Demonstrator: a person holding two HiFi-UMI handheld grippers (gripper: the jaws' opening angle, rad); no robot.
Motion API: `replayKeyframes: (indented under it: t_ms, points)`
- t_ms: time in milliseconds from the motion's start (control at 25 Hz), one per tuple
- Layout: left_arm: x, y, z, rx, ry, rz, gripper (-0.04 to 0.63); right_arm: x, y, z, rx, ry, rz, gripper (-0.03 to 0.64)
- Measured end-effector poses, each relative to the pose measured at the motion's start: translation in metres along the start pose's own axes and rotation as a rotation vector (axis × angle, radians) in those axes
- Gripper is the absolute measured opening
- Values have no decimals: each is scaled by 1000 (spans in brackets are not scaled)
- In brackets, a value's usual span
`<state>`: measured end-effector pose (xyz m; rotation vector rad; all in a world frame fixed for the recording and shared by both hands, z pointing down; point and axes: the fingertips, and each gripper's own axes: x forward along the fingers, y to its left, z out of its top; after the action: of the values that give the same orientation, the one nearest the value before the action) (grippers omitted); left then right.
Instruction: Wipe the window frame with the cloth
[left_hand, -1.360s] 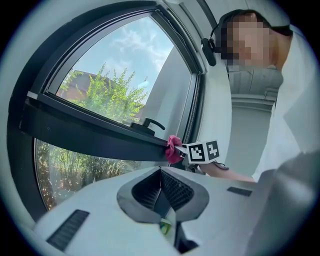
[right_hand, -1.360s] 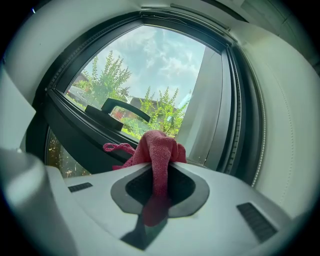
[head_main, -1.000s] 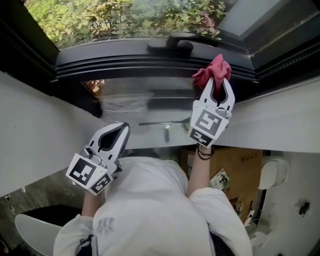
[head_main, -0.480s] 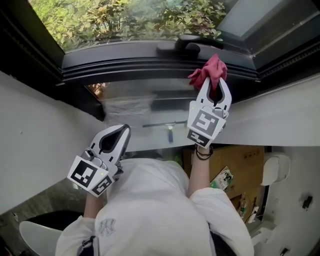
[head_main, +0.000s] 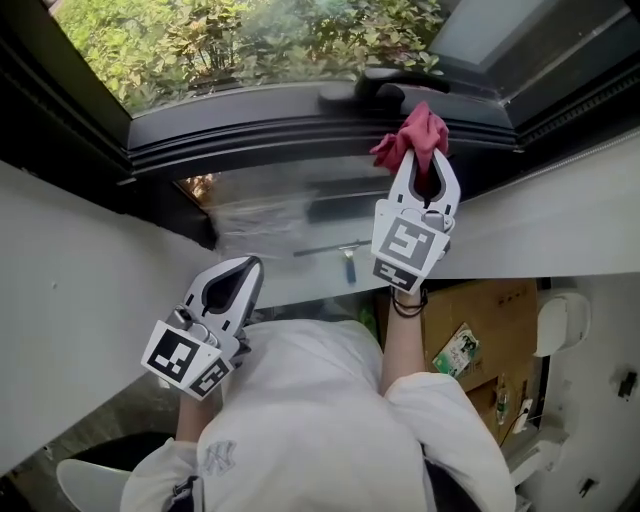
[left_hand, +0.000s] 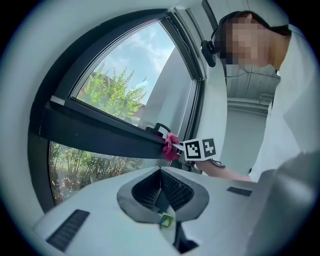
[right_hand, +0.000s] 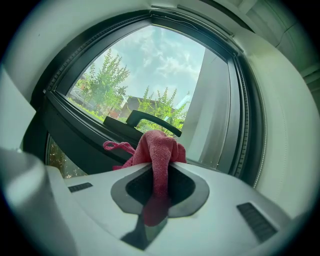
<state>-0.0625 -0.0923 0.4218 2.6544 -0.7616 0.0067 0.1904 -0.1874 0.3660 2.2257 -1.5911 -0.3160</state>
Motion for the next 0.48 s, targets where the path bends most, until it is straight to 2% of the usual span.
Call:
replayKeyframes:
  t_ms: [480]
  points:
    - [-4, 5, -2, -20, 3, -24, 11, -6, 24, 11, -12, -4, 25, 49]
